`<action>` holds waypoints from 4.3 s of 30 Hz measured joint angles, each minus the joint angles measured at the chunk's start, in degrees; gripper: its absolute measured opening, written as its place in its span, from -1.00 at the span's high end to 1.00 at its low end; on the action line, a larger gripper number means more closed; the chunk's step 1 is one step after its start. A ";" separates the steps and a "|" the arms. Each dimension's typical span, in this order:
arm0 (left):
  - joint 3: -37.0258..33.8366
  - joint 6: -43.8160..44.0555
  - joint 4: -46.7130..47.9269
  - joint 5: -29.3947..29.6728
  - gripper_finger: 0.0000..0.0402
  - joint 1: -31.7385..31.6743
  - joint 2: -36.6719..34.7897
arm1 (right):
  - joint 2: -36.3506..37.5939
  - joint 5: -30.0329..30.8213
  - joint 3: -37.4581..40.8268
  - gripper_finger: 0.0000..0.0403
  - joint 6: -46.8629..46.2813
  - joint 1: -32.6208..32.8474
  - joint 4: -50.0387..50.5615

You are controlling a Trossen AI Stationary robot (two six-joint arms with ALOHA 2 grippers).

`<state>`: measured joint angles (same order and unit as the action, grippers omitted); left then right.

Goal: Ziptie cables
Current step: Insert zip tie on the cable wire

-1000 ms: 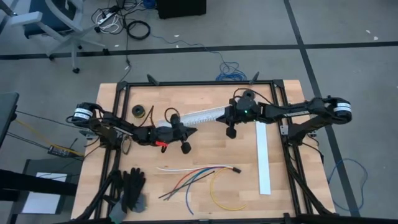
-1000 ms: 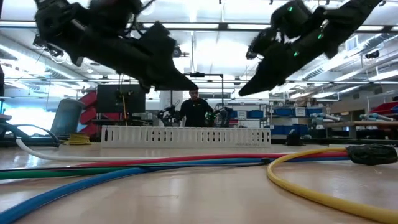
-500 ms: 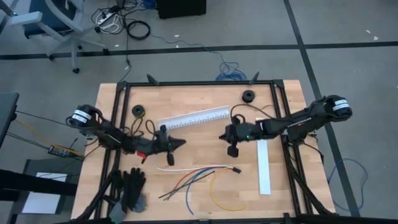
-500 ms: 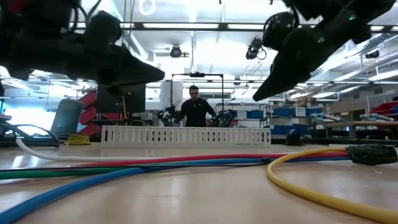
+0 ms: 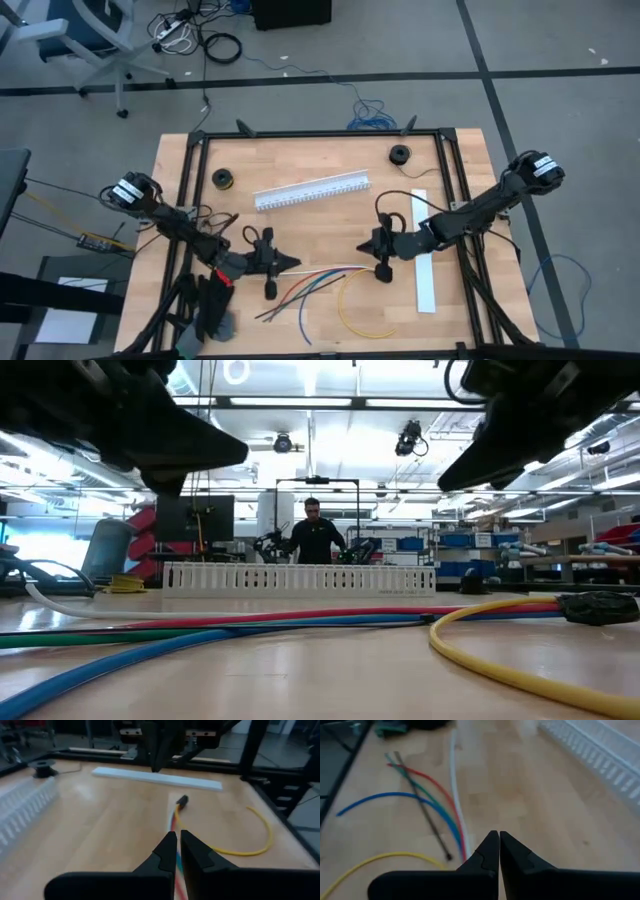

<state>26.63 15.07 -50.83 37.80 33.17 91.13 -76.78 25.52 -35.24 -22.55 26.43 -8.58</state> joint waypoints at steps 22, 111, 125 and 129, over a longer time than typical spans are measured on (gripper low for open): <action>-0.02 8.14 -0.33 -5.55 0.99 0.35 0.00 | -21.45 -13.39 -7.98 0.93 4.65 -0.46 -9.59; -0.07 8.54 -0.28 -5.47 0.99 0.32 0.04 | -29.67 -17.00 -11.87 0.99 8.66 -2.57 -3.23; -0.07 9.18 -0.18 -5.48 0.99 0.32 0.04 | -21.10 -14.82 -11.58 0.99 7.04 -2.39 -0.89; -0.07 9.16 -0.18 -5.47 0.99 0.32 0.04 | -19.42 -13.75 -11.61 0.99 6.27 -2.13 0.03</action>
<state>26.57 24.23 -51.00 32.33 33.49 91.18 -96.20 11.77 -46.85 -16.28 24.29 -8.55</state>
